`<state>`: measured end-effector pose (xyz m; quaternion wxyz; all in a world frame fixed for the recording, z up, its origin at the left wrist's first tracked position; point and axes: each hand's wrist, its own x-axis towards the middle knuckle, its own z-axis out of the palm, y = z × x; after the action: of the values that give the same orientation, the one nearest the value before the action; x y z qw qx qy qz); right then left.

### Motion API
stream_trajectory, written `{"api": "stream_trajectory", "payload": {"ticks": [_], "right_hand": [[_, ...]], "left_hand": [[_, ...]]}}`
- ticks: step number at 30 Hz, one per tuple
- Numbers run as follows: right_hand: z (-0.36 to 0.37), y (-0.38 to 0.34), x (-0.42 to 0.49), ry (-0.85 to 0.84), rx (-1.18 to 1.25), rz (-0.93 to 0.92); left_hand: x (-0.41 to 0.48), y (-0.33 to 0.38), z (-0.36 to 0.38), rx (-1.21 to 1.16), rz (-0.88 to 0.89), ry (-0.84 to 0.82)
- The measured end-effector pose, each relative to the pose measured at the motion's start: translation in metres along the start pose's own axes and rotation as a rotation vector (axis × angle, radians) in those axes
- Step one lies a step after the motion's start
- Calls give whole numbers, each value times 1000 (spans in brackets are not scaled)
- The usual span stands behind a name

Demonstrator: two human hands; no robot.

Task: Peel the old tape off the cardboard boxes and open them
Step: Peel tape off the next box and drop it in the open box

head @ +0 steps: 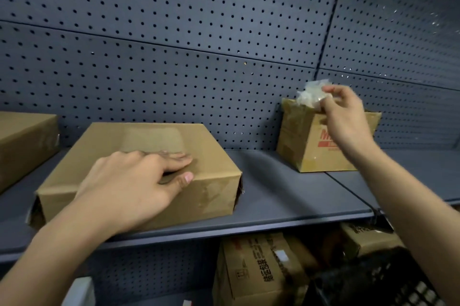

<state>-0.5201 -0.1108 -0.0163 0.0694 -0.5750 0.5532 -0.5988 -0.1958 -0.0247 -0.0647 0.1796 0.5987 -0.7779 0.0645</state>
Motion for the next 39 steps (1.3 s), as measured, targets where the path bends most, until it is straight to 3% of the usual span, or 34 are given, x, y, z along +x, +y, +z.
{"api": "stream_trajectory", "payload": {"ticks": [5, 9, 14, 17, 21, 27, 32, 35, 39], "right_hand": [[-2, 23, 60, 91, -283, -51], [11, 41, 80, 3, -514, 1], [20, 41, 96, 37, -758, 115], [21, 41, 97, -9, -835, 185], [15, 40, 94, -70, -766, 216], [4, 39, 78, -54, -477, 71], [-1, 36, 74, -55, -564, 11], [-3, 33, 71, 1, -763, -168], [-4, 25, 61, 15, -761, -354]], "left_hand": [[4, -3, 2, -26, 8, -11], [6, -5, 3, -31, 7, -15], [9, -11, 3, -36, 19, -26], [11, -17, 5, -63, 25, -30], [14, -25, 6, -91, 44, -48], [18, -34, 1, -137, 87, -139], [16, -23, 1, -76, 29, -136], [11, -4, 3, 21, -55, -119], [5, 19, 11, 156, -35, 25]]}}
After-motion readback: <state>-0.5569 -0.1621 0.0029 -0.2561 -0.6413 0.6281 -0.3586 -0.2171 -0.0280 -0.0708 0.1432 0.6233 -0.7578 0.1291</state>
